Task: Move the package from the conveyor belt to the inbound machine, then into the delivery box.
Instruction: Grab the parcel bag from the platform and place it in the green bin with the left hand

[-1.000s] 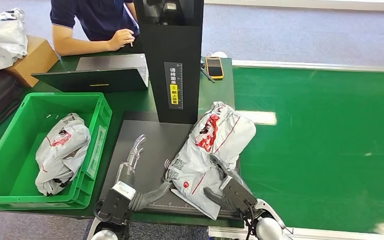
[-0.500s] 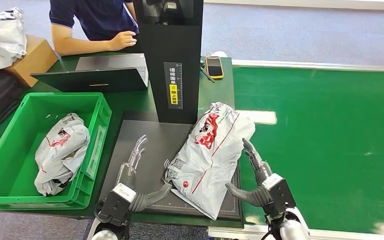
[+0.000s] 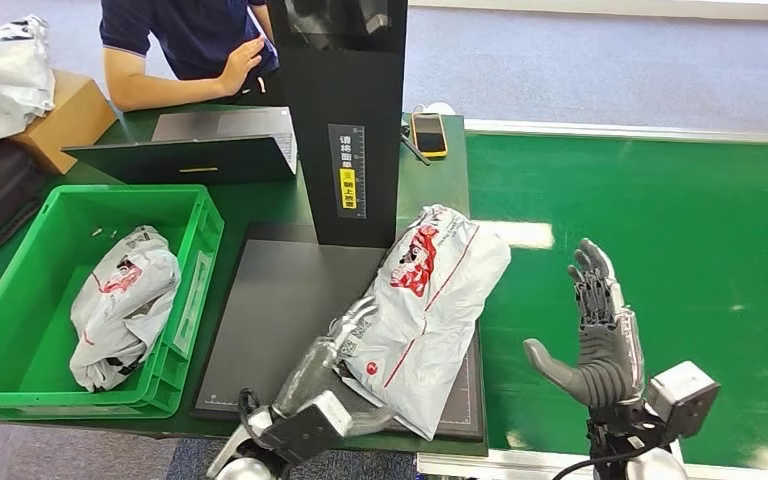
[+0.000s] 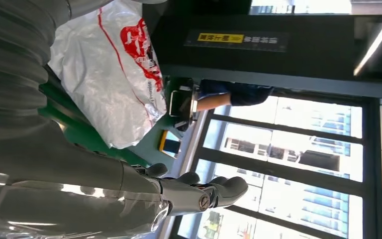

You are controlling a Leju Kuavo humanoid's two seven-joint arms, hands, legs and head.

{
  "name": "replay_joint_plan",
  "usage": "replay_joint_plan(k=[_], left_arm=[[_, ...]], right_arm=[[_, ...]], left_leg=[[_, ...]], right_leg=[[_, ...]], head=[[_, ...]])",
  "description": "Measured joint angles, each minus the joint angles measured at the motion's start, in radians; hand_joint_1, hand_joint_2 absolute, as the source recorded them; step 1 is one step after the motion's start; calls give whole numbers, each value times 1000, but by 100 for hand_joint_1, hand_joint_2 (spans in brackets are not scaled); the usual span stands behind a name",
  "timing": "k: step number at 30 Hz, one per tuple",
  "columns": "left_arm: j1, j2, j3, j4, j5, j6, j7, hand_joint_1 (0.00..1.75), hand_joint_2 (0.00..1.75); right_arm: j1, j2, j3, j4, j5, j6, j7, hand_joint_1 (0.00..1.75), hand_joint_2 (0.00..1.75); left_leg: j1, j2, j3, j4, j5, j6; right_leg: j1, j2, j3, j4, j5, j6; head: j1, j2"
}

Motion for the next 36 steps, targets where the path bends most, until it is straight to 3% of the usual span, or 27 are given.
replay_joint_plan(k=[14,22,30,36], left_arm=[[-186,-16,-242,260,-43,-78,-30,0,175],[-229,-19,-304,309,-31,-69,-46,0,175],[-246,-1,-305,282,-17,20,-76,0,175],[-250,30,-283,181,-238,199,51,0,175]], right_arm=[[49,50,-104,-68,-52,105,-16,0,175],[81,67,-106,-108,-13,125,-25,0,175],[105,79,-107,-135,5,124,-27,0,175],[120,87,-116,-143,4,133,-24,0,175]], left_leg=[[0,0,0,0,0,0],[0,0,0,0,0,0],[0,0,0,0,0,0],[0,0,0,0,0,0]], right_leg=[[0,0,0,0,0,0],[0,0,0,0,0,0],[0,0,0,0,0,0],[0,0,0,0,0,0]], head=[[0,0],[0,0],[0,0],[0,0]])
